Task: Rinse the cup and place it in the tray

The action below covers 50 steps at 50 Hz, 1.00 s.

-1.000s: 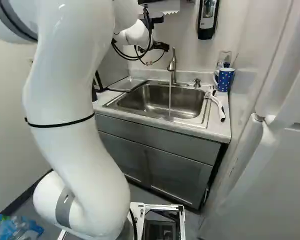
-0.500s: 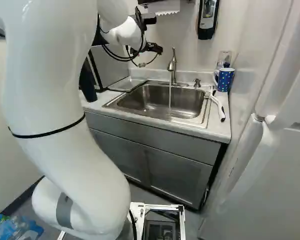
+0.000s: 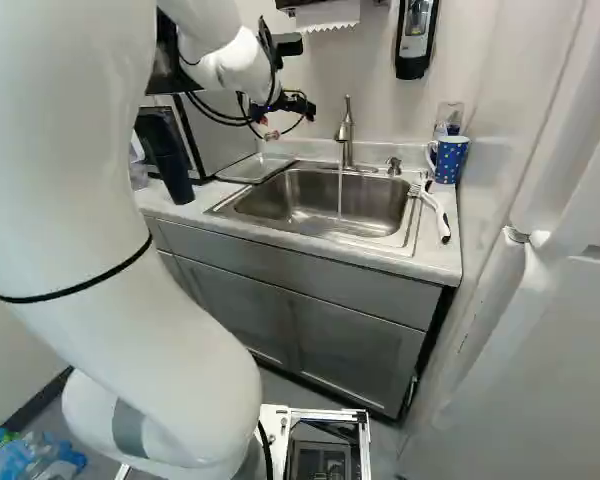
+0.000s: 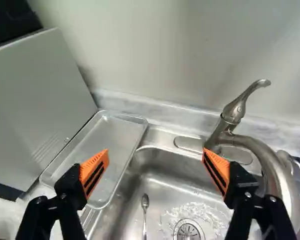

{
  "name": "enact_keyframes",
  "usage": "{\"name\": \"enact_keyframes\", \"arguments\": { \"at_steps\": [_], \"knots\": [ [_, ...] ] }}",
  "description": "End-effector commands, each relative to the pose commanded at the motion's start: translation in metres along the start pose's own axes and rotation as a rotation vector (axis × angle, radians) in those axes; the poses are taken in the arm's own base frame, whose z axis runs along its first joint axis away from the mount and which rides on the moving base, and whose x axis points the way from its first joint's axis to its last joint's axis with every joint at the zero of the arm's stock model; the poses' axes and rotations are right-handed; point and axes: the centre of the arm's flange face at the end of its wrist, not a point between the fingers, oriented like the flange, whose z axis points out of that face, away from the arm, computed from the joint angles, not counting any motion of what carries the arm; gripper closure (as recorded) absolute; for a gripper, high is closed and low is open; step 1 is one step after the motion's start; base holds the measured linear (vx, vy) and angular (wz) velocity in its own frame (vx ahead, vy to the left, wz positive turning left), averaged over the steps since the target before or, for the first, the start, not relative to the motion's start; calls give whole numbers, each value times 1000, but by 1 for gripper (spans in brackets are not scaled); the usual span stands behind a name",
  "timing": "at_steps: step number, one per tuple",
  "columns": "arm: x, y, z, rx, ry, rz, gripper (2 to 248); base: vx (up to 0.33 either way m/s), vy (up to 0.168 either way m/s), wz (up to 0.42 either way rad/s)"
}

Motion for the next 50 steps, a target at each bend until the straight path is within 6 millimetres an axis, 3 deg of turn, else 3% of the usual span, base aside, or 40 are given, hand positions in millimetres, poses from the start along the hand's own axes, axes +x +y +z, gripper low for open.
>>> {"name": "enact_keyframes", "arguments": {
  "at_steps": [25, 50],
  "knots": [
    [-28, 2, -34, -3, -110, 2, 3, 0, 0, 0],
    [-52, 29, -55, -49, -250, 35, 3, 0, 0, 0]
  ]
}}
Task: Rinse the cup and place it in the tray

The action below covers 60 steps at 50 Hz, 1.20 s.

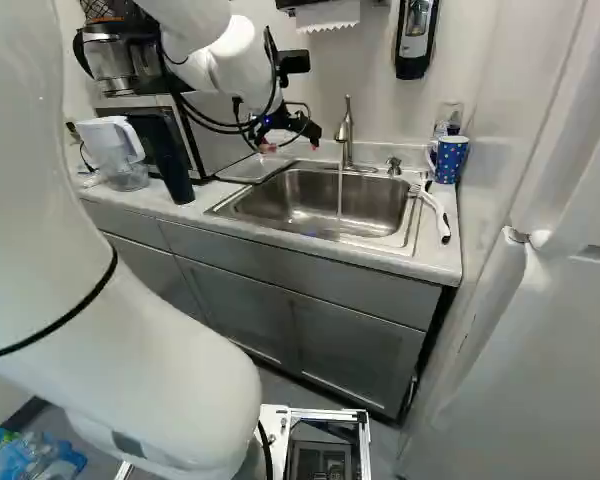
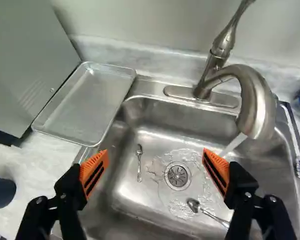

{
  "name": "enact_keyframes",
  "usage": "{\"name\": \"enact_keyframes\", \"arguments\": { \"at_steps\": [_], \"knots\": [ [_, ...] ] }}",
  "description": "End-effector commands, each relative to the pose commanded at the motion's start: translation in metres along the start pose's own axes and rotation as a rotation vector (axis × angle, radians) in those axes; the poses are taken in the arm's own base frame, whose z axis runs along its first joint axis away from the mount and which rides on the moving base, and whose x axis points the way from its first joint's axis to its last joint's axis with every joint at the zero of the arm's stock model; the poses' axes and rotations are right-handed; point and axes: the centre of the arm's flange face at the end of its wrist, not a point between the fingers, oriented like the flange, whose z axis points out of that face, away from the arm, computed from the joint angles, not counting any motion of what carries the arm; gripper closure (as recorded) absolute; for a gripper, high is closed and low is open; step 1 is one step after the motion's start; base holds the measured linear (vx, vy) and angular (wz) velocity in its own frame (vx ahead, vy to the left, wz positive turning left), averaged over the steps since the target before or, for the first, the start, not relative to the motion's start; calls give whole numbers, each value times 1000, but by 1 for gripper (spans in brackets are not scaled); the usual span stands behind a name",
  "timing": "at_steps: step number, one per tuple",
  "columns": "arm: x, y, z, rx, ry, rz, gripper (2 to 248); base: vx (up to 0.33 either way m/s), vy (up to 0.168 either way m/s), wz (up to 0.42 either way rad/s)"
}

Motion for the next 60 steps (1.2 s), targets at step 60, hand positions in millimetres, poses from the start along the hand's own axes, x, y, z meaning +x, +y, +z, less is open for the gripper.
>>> {"name": "enact_keyframes", "arguments": {
  "at_steps": [60],
  "knots": [
    [-26, 66, -18, -104, -88, 105, 3, 0, 0, 0]
  ]
}}
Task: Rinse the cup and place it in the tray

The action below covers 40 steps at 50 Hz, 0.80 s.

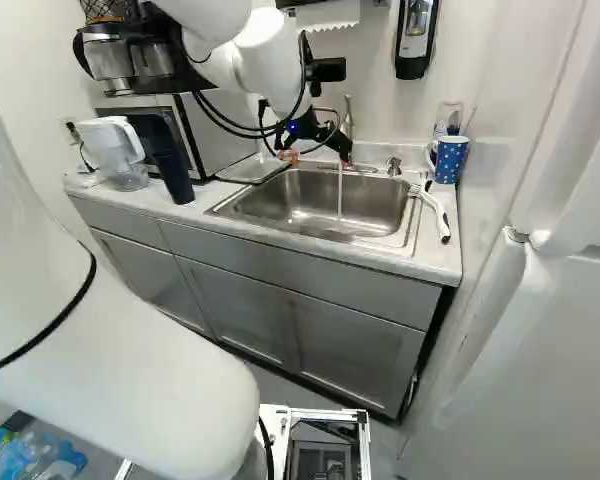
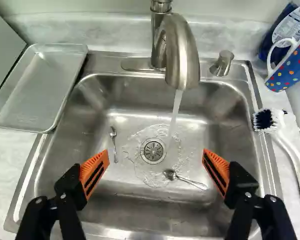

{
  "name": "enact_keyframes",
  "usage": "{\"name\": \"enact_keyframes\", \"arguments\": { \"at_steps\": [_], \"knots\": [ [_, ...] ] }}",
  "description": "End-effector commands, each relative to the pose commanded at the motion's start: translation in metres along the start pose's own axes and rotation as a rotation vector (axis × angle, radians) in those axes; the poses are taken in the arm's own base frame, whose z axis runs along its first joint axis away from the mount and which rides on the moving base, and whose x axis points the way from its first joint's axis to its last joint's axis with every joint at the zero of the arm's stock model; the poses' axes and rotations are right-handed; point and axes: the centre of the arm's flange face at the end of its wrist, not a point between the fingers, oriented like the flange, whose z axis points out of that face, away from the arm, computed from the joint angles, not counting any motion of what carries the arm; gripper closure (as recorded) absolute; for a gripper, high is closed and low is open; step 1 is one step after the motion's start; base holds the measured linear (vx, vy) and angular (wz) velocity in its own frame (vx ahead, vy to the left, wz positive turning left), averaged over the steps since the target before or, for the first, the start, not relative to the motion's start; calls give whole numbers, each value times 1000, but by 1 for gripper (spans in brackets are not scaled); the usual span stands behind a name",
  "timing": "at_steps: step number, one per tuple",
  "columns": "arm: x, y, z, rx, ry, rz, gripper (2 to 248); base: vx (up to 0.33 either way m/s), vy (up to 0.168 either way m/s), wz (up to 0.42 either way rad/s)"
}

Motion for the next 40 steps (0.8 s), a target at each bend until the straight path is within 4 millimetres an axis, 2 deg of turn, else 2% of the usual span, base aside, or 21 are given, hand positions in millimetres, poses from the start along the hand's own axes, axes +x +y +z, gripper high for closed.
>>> {"name": "enact_keyframes", "arguments": {
  "at_steps": [11, 40],
  "knots": [
    [-1, -6, -1, 9, 0, -10, 3, 0, 0, 0],
    [-9, -50, -7, 77, 2, -85, 3, 0, 0, 0]
  ]
}}
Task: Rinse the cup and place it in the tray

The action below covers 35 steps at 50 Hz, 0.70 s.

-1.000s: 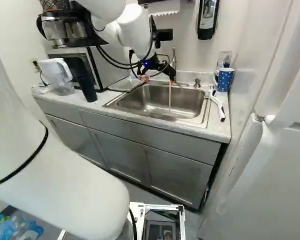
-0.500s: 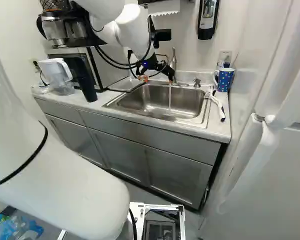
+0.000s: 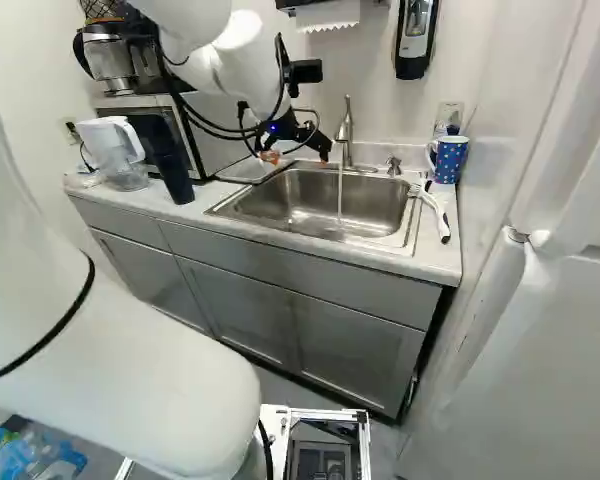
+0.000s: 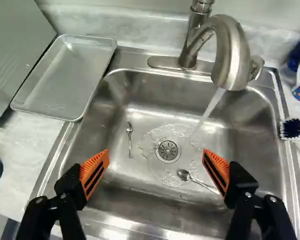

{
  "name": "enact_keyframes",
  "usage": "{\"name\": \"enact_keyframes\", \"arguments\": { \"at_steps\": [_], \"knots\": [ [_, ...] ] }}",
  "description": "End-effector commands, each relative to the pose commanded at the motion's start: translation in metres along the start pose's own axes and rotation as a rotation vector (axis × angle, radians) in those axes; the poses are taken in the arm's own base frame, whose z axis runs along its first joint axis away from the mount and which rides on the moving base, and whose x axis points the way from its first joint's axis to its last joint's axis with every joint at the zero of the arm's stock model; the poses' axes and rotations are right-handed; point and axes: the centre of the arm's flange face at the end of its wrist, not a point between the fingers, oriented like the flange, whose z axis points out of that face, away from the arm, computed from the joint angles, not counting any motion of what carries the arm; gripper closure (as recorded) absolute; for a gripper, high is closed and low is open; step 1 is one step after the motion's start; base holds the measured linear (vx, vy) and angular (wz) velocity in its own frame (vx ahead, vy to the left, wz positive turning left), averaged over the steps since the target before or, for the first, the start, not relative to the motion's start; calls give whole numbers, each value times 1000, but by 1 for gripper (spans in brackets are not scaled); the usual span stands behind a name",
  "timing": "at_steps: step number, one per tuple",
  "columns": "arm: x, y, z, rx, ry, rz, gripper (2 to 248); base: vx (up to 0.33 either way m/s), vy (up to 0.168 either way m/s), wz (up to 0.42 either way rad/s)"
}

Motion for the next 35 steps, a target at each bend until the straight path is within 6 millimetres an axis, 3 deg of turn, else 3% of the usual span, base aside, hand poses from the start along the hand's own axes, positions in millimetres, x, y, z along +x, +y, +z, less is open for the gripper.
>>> {"name": "enact_keyframes", "arguments": {
  "at_steps": [35],
  "knots": [
    [-8, -55, -6, 86, 2, -95, 3, 0, 0, 0]
  ]
}}
